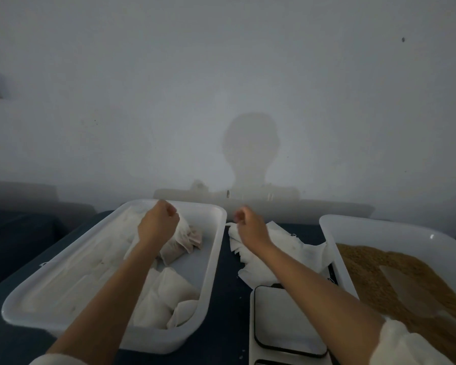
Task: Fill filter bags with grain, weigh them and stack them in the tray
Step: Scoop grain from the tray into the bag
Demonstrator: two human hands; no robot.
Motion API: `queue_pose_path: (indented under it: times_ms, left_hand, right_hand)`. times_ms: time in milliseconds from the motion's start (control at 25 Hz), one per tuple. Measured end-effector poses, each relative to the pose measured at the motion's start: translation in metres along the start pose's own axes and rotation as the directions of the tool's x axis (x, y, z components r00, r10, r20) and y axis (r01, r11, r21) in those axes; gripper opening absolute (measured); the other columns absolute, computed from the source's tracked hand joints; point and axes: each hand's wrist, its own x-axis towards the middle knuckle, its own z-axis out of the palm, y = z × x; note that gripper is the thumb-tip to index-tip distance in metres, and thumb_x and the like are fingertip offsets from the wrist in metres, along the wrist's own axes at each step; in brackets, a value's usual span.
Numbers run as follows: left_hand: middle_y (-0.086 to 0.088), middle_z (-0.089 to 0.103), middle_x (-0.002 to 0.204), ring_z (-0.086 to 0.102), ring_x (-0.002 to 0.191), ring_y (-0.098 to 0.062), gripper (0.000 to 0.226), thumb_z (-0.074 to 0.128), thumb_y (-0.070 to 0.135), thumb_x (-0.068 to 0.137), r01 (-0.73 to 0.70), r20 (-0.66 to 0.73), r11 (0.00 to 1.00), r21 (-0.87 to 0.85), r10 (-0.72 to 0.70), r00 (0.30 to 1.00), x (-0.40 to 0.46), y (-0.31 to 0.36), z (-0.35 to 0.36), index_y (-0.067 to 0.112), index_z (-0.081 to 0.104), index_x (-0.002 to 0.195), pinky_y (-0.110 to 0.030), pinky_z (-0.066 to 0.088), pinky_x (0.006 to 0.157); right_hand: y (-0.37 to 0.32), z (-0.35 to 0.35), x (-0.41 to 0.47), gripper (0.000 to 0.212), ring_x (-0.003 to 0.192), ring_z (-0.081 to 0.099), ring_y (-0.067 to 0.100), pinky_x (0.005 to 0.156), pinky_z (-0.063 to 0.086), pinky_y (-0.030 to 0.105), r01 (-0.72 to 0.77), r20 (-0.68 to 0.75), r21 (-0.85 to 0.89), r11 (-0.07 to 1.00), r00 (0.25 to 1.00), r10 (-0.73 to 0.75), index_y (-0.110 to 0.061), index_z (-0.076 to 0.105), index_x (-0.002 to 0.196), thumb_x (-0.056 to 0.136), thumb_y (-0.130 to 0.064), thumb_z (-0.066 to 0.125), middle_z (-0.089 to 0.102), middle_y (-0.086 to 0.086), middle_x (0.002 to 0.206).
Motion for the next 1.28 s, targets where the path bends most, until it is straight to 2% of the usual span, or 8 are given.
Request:
queue_pose_path:
  times_ms: [160,320,520,720,920,1000,1120,1280]
  left_hand:
    - [-0.005,0.065,0.100,0.059,0.093,-0.024,0.011,0.056,0.022,0.091,-0.066,0.082,0.997,-0.034,0.068,0.994,-0.021,0.012,0.026,0.015,0.058,0.100,-0.034,0.045,0.083]
    - [-0.003,0.063,0.101,0.058,0.091,-0.021,0.014,0.053,0.024,0.093,-0.084,0.131,0.996,0.009,0.082,0.988,-0.029,0.009,0.042,0.015,0.059,0.101,-0.032,0.045,0.079]
    - [-0.001,0.063,0.097,0.055,0.085,-0.018,0.013,0.055,0.025,0.092,-0.088,0.121,0.996,0.030,0.084,0.989,-0.028,0.003,0.046,0.015,0.059,0.100,-0.030,0.041,0.076]
    - [0.002,0.060,0.092,0.054,0.083,-0.017,0.009,0.056,0.024,0.091,-0.077,0.129,0.996,0.037,0.071,0.989,-0.028,0.002,0.048,0.017,0.058,0.096,-0.029,0.039,0.073]
    - [0.000,0.063,0.095,0.055,0.084,-0.017,0.013,0.056,0.026,0.093,-0.093,0.140,0.994,0.055,0.085,0.987,-0.031,0.001,0.049,0.015,0.057,0.099,-0.028,0.039,0.072]
    - [-0.001,0.065,0.095,0.057,0.083,-0.017,0.012,0.055,0.025,0.094,-0.115,0.129,0.992,0.050,0.108,0.986,-0.034,0.004,0.046,0.014,0.057,0.100,-0.028,0.042,0.072]
    - [0.004,0.064,0.091,0.060,0.085,-0.016,0.005,0.053,0.020,0.094,-0.197,0.111,0.980,-0.024,0.199,0.974,-0.042,0.022,0.040,0.018,0.057,0.096,-0.029,0.048,0.073]
    - [0.012,0.061,0.087,0.059,0.084,-0.010,0.007,0.057,0.018,0.091,-0.341,0.234,0.913,-0.226,0.390,0.890,-0.072,0.074,0.043,0.025,0.056,0.089,-0.024,0.045,0.071]
  right_hand:
    - [0.082,-0.029,-0.015,0.050,0.127,0.041,0.032,0.103,0.039,0.040,-0.272,0.020,-0.479,0.834,0.947,0.321,-0.006,0.034,0.138,0.094,-0.024,0.051,0.039,0.014,0.141]
    - [0.116,-0.033,-0.024,0.079,0.133,0.036,0.032,0.108,0.036,0.040,-0.426,0.111,-0.465,0.776,0.842,0.528,-0.004,0.014,0.147,0.092,-0.039,0.057,0.027,0.015,0.149]
    - [0.116,-0.036,-0.017,0.033,0.114,0.054,0.024,0.093,0.045,0.030,-0.372,0.132,-0.503,0.780,0.859,0.494,-0.006,0.048,0.123,0.093,-0.019,0.053,0.055,0.012,0.127]
    - [0.119,-0.043,-0.015,0.021,0.112,0.056,0.024,0.088,0.044,0.027,-0.339,0.106,-0.574,0.745,0.872,0.478,-0.007,0.059,0.112,0.096,-0.015,0.047,0.059,0.012,0.123]
    - [0.116,-0.050,-0.018,0.030,0.110,0.058,0.027,0.090,0.045,0.030,-0.334,0.023,-0.534,0.777,0.913,0.408,-0.002,0.061,0.115,0.100,-0.012,0.037,0.059,0.015,0.121]
    - [0.106,-0.058,-0.018,0.024,0.097,0.060,0.026,0.083,0.047,0.031,-0.313,-0.048,-0.513,0.799,0.940,0.338,-0.005,0.063,0.089,0.099,-0.012,0.042,0.062,0.014,0.107]
    - [0.087,-0.082,-0.020,0.043,0.073,0.061,0.022,0.068,0.047,0.030,-0.248,-0.112,-0.468,0.848,0.969,0.221,-0.015,0.040,0.054,0.092,-0.014,0.059,0.064,0.008,0.079]
    - [0.061,-0.119,-0.027,0.031,0.061,0.061,0.024,0.068,0.054,0.037,-0.179,-0.151,-0.276,0.944,0.978,0.142,-0.007,0.054,0.066,0.091,-0.022,0.063,0.063,0.009,0.065]
